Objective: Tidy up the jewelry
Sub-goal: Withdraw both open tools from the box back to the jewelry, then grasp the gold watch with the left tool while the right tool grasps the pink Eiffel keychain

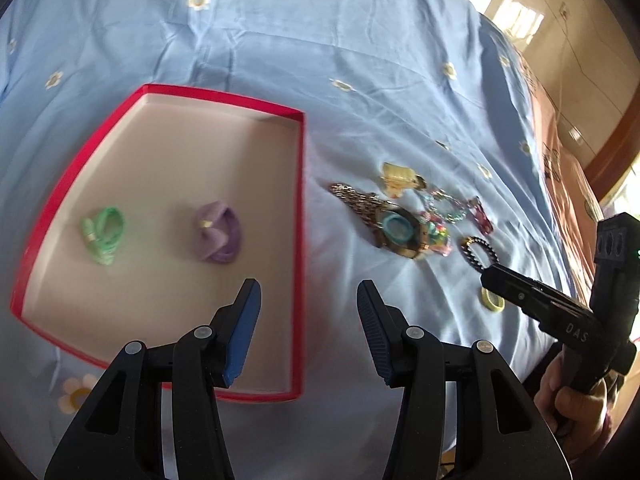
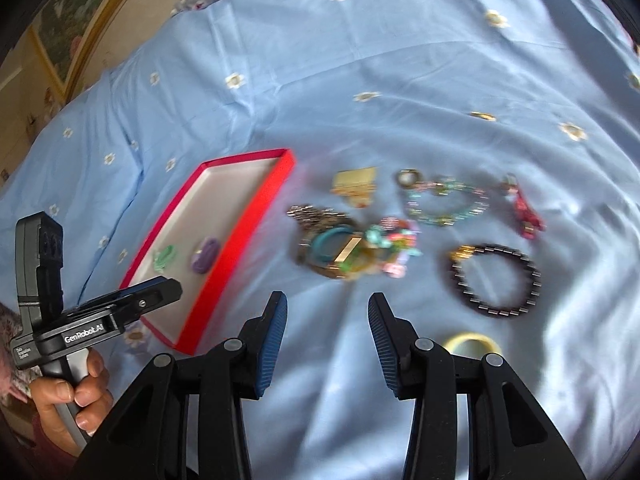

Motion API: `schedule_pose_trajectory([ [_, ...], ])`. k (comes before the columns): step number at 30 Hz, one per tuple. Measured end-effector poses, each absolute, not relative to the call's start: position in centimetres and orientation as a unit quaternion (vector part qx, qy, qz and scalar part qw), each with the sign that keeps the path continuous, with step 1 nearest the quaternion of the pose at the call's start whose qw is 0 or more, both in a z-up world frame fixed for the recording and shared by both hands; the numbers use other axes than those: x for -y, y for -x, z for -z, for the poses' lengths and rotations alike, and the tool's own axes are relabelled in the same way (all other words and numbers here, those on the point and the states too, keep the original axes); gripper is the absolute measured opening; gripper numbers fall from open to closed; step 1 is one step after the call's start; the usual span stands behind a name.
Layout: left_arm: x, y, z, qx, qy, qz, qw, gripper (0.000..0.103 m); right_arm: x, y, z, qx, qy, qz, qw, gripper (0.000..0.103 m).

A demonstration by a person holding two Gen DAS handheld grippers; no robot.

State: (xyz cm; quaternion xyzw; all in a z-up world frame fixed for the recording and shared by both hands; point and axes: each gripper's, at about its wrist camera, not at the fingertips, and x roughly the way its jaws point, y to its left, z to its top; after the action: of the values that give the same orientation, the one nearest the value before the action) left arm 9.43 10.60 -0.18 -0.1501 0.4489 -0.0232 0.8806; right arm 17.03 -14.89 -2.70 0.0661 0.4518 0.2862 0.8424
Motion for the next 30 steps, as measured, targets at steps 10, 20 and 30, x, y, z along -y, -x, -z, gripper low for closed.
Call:
schedule_pose_trajectory([
  [10,-6.6,-11.7,-0.6,-0.45,0.122,0.072,0.882,0.049,19.2,-18.4,2.5,-0.443,-0.089,-0.244,0.858,0.044],
  [20,-1.2,-15.8,0.1,-0.459,0.069,0.121,0.877,0.045,22.3,-21.6,2.5,-0.433,-0.087,-0.204,0.874,0.044],
  [30,0.8,-19.0,2.0,-0.481,0.042,0.14,0.864,0.028,21.6,-24.9,3.2,-0.435,-0.045,-0.186,0.88,0.044],
])
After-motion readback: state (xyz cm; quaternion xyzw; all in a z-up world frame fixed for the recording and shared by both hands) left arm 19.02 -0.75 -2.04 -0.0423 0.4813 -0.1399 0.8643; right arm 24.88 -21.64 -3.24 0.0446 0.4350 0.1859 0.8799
